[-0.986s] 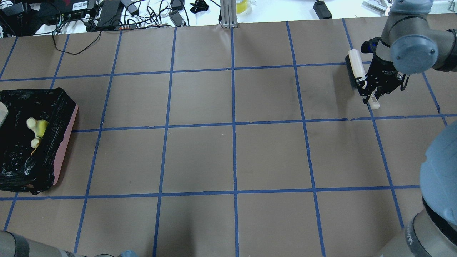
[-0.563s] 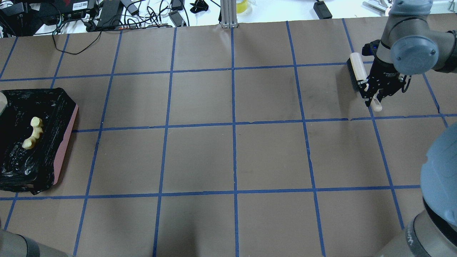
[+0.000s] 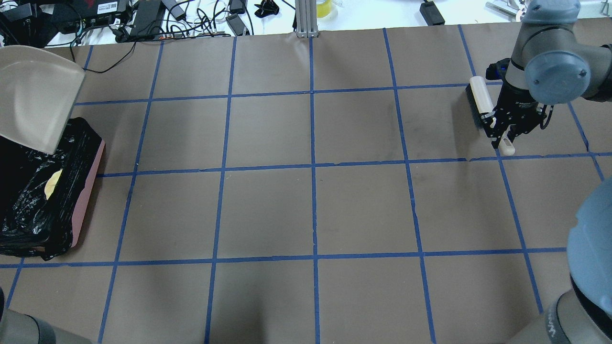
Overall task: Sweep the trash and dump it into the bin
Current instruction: 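Lift the empty dustpan and carry it back onto the table with the left gripper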
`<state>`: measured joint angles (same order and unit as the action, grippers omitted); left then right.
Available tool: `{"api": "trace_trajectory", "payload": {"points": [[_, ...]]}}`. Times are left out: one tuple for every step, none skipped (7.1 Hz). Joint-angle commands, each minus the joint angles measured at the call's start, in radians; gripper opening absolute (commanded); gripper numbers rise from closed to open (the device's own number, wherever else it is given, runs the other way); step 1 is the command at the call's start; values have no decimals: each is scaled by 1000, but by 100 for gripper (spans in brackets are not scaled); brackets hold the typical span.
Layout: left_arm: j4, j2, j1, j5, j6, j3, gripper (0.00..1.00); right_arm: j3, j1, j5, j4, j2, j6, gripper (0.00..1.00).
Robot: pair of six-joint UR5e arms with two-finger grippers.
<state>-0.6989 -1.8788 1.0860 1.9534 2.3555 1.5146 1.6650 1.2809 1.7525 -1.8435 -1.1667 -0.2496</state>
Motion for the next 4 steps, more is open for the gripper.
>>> {"api": "trace_trajectory", "payload": {"points": [[-120, -17, 27, -273, -162, -2, 0, 12, 0, -2, -5, 2, -48, 0], [-160, -43, 66, -319, -315, 4, 0, 12, 0, -2, -3, 7, -48, 0], [-195, -80, 125, -373, -464, 9, 0, 13, 0, -1, -5, 10, -49, 14], [-214, -121, 168, -389, -531, 7, 0, 18, 0, -1, -6, 10, -50, 18]]}}
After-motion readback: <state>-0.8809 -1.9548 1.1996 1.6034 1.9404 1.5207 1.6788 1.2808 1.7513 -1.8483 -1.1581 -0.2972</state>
